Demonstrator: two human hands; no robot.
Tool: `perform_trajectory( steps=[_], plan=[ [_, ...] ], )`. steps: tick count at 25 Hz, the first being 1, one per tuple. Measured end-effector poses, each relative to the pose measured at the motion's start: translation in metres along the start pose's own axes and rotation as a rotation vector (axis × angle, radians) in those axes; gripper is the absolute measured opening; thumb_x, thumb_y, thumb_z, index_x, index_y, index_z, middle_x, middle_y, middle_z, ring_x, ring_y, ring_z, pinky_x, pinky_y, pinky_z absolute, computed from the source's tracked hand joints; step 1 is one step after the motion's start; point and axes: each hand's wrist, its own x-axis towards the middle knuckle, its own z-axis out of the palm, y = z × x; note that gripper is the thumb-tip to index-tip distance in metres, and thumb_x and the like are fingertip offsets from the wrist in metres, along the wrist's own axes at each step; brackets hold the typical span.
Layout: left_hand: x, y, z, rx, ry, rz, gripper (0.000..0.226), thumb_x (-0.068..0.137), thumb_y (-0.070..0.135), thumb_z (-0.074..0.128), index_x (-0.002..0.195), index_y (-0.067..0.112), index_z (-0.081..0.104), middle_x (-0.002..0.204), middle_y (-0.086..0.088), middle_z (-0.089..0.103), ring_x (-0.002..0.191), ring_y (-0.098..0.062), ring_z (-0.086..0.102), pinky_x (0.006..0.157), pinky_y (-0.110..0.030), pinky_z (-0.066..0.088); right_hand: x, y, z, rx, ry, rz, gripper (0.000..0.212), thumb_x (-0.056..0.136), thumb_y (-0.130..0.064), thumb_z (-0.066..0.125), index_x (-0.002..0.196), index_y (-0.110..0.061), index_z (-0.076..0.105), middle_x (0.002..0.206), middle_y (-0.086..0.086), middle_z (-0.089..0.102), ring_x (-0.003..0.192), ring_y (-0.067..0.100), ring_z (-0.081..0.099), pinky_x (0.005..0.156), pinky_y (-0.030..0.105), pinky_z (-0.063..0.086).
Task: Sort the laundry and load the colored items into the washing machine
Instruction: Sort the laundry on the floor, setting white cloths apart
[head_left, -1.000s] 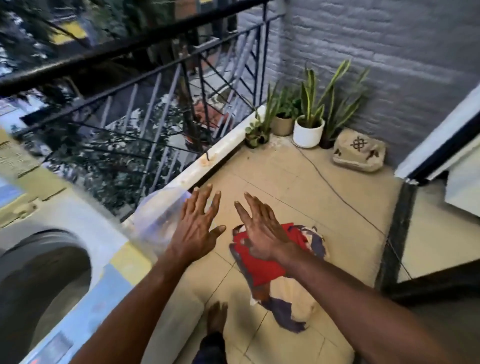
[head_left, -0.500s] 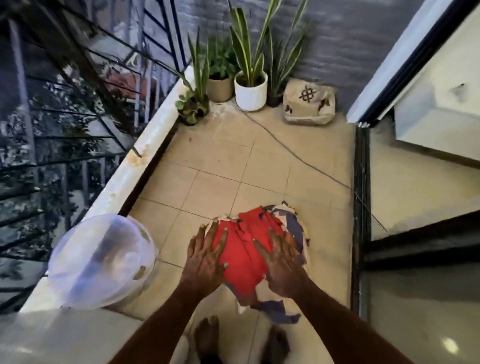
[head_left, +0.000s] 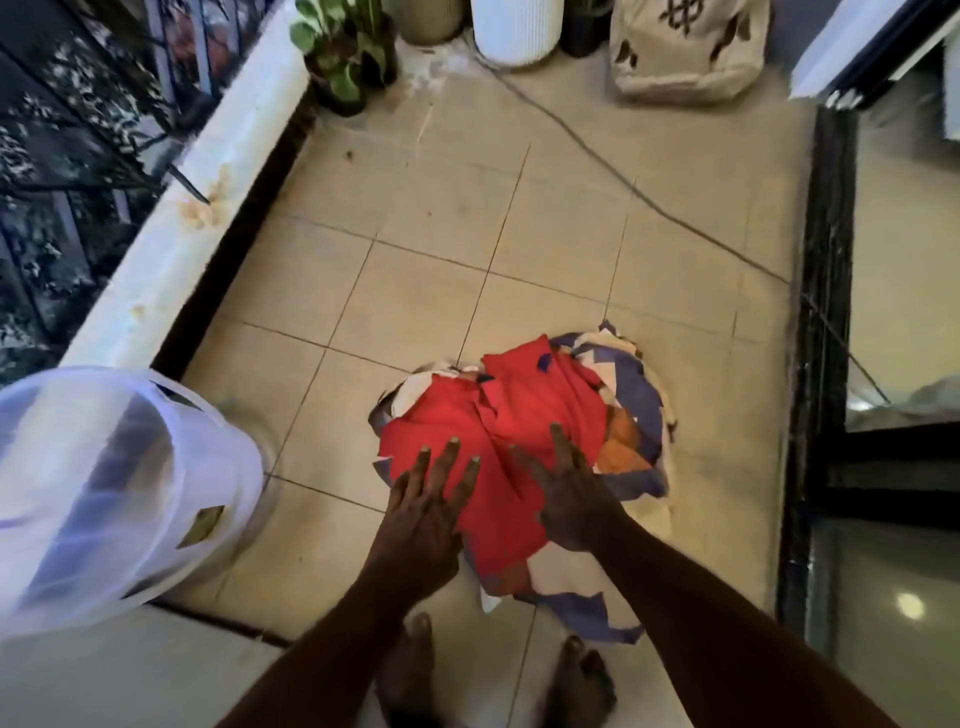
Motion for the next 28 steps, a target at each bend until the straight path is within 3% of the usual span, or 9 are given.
perform_trajectory(
  steps=[6,8,9,12,17,20,22,25,28],
  plan=[
    [0.046,-0.024,0.051,0.024,-0.068,-0.04,0.098,0.09,0.042,0.063,0.159,0.036,-0.006,0.169,-0.003,-0.016,0.156,-0.037,-0.001,0.12,-0.056,0.022,0.082,-0.002,0.042,0.022,-0.037,0.039,0.106,0.084,-0.041,0.076,0.156,-0.054,-0.001,0.165,0.026,-0.018,0.144,0.053,0.026,0.109,0.06,0.041],
    [0.05,-0.025,0.068,0.013,-0.089,-0.029,0.099,0.089,0.043,0.064,0.159,0.036,-0.006,0.169,-0.006,-0.014,0.155,-0.039,0.005,0.118,-0.054,0.027,0.097,-0.002,0.055,-0.005,-0.006,0.068,0.109,0.081,-0.04,0.078,0.157,-0.05,0.001,0.165,0.027,-0.003,0.139,0.049,0.034,0.103,0.058,0.045],
    [0.05,-0.026,0.076,0.0,-0.093,-0.025,0.101,0.089,0.043,0.066,0.16,0.035,-0.005,0.169,-0.009,-0.013,0.154,-0.04,0.008,0.116,-0.054,0.031,0.102,-0.003,0.062,-0.008,0.028,0.082,0.102,0.083,-0.038,0.076,0.158,-0.044,0.008,0.162,0.024,0.013,0.138,0.046,0.036,0.101,0.055,0.047],
    [0.044,-0.025,0.1,-0.03,-0.042,-0.004,0.105,0.086,0.043,0.071,0.161,0.028,-0.001,0.168,-0.017,-0.004,0.15,-0.044,0.02,0.106,-0.054,0.042,0.107,-0.004,0.074,0.008,0.148,0.046,0.039,0.099,-0.023,0.05,0.138,-0.02,0.051,0.134,0.012,0.054,0.126,0.034,0.052,0.1,0.042,0.045],
    [0.028,-0.013,0.124,-0.098,0.125,-0.039,0.124,0.068,0.034,0.086,0.161,0.008,0.008,0.154,-0.035,0.026,0.124,-0.057,0.047,0.089,-0.056,0.053,0.086,0.012,0.023,0.739,0.48,0.116,0.023,0.088,-0.007,0.07,0.111,-0.007,0.072,0.112,0.01,0.072,0.105,0.029,0.066,0.098,0.038,0.048],
    [0.026,0.009,0.129,-0.211,0.215,-0.032,0.122,0.073,0.036,0.08,0.16,0.009,0.0,0.154,-0.039,0.023,0.131,-0.059,0.04,0.096,-0.062,0.049,0.048,0.04,-0.037,1.517,0.502,0.042,0.019,0.099,0.006,0.052,0.106,-0.008,0.064,0.092,0.009,0.062,0.081,0.021,0.055,0.077,0.04,0.048],
    [0.032,0.026,0.121,-0.327,0.292,0.038,0.111,0.084,0.05,0.066,0.16,0.007,-0.003,0.159,-0.036,0.011,0.144,-0.054,0.026,0.106,-0.063,0.043,0.022,0.057,-0.075,1.903,0.47,-0.061,0.028,0.101,0.009,0.04,0.102,-0.011,0.059,0.094,0.006,0.059,0.085,0.017,0.055,0.083,0.035,0.048],
    [0.061,0.063,0.081,-0.532,0.45,0.002,0.126,0.076,0.077,0.058,0.157,0.003,-0.004,0.159,-0.032,0.001,0.149,-0.043,0.015,0.11,-0.052,0.039,-0.009,0.057,-0.118,2.051,0.394,-0.118,0.029,0.103,0.006,0.034,0.099,-0.009,0.059,0.089,0.002,0.063,0.086,0.012,0.059,0.091,0.029,0.046],
    [0.107,0.093,0.02,-0.79,0.567,-0.093,0.146,0.056,0.067,0.084,0.16,0.005,0.001,0.157,-0.027,0.008,0.146,-0.017,0.013,0.117,-0.02,0.028,-0.029,0.041,-0.14,2.015,0.287,-0.181,0.021,0.098,0.001,0.042,0.103,-0.006,0.061,0.085,0.0,0.068,0.083,0.01,0.065,0.087,0.029,0.052]
  ],
)
